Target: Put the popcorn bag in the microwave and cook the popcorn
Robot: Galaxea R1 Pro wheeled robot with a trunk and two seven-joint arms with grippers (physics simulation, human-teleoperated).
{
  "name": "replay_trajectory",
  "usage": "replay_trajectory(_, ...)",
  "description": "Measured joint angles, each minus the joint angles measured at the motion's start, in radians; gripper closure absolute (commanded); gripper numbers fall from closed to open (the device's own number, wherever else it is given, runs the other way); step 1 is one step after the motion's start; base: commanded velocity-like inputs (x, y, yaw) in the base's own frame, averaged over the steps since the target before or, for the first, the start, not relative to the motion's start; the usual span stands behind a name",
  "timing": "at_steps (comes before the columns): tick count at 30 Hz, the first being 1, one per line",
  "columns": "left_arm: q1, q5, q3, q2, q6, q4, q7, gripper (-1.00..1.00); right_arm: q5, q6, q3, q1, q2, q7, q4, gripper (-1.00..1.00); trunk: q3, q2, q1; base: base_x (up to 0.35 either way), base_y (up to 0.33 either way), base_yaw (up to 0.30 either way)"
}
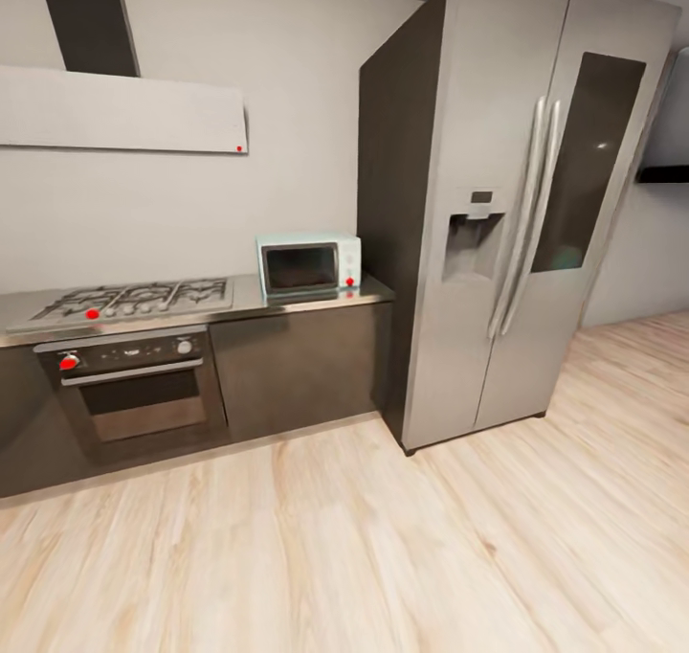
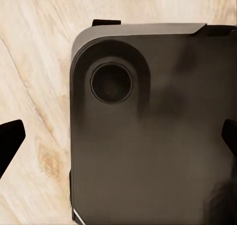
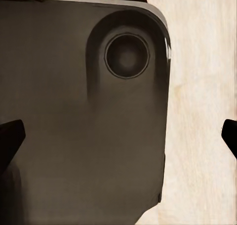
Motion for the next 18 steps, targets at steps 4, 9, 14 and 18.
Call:
replay_trajectory(4,0.000,0.000,0.000,0.000,0.000,0.000,0.000,-1.00,0.000,-0.001,0.000,0.000,0.000,0.000,0.000,-1.00,0.000,0.000,0.000,0.323,-0.150,0.001)
replay_trajectory(9,0.000,0.000,0.000,0.000,0.000,0.000,0.000,-1.00,0.000,-0.001,0.000,0.000,0.001,0.000,0.000,-1.00,0.000,0.000,0.000,0.322,-0.152,0.000)
replay_trajectory(14,0.000,0.000,0.000,0.000,0.000,0.000,0.000,-1.00,0.000,-0.003,0.000,0.000,0.001,-0.001,0.000,-1.00,0.000,0.000,0.000,0.322,-0.152,0.078)
replay_trajectory(18,0.000,0.000,0.000,0.000,-0.001,0.000,0.000,-1.00,0.000,-0.004,0.000,0.000,0.001,-0.001,0.000,-1.00,0.000,0.000,0.000,0.322,-0.152,0.251)
